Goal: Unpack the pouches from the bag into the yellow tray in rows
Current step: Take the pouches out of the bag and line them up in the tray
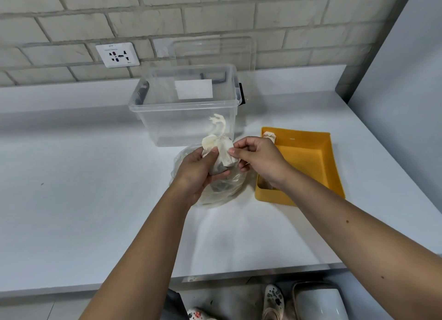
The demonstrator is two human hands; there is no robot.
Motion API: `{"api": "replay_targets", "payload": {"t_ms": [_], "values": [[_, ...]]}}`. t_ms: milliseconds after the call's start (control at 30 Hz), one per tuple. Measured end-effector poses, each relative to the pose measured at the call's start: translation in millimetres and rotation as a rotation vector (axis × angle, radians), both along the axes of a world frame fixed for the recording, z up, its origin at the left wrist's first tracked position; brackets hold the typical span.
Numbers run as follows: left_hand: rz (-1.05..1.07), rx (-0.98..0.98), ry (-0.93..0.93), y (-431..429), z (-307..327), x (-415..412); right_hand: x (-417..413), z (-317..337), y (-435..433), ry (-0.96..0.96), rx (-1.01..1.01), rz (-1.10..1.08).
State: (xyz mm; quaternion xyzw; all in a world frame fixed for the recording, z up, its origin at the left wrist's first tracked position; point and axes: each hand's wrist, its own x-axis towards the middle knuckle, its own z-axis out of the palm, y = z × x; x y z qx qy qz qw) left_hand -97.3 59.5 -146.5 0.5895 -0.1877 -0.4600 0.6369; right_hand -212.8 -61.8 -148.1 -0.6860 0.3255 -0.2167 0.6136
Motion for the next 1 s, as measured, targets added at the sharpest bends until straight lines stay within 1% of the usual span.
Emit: {"api": "replay_targets", "payload": {"t_ms": [133,267,433,533,667,733,867,1000], "values": [[0.029,0.021,-0.034,4.5,2.7,1.8,1.1,4.3,-2.4,0.015,-0.003,0.008],[0.109,0.013,-0.05,9.6,5.2,7.0,-7.7,18.0,-15.0,-0.06,0.063,-0.103],[0.104,0.048,-0.076,3.3,10.4,8.9,-38.8,26.0,-39.6,-0.073,0.022,-0.209],[0.049,0.068,-0.107,-6.4,11.8,5.3,-64.9,17.5,-52.9,0.058,-0.011,-0.257],[0.031,0.04,-0.088,-21.3,11.5,-4.7,-84.0,-3.2,-54.5,0.337,-0.017,-0.192],[0.027,0.044,-0.105,-26.5,10.0,-8.8,-85.6,-11.3,-51.4,0.434,-0.014,-0.144],[0.03,0.064,-0.12,-32.3,6.4,-12.7,-80.8,-26.3,-46.1,0.523,0.021,-0.086],[0.04,0.089,-0.131,-32.9,3.9,-13.1,-76.5,-33.6,-42.6,0.568,0.018,-0.088]]}}
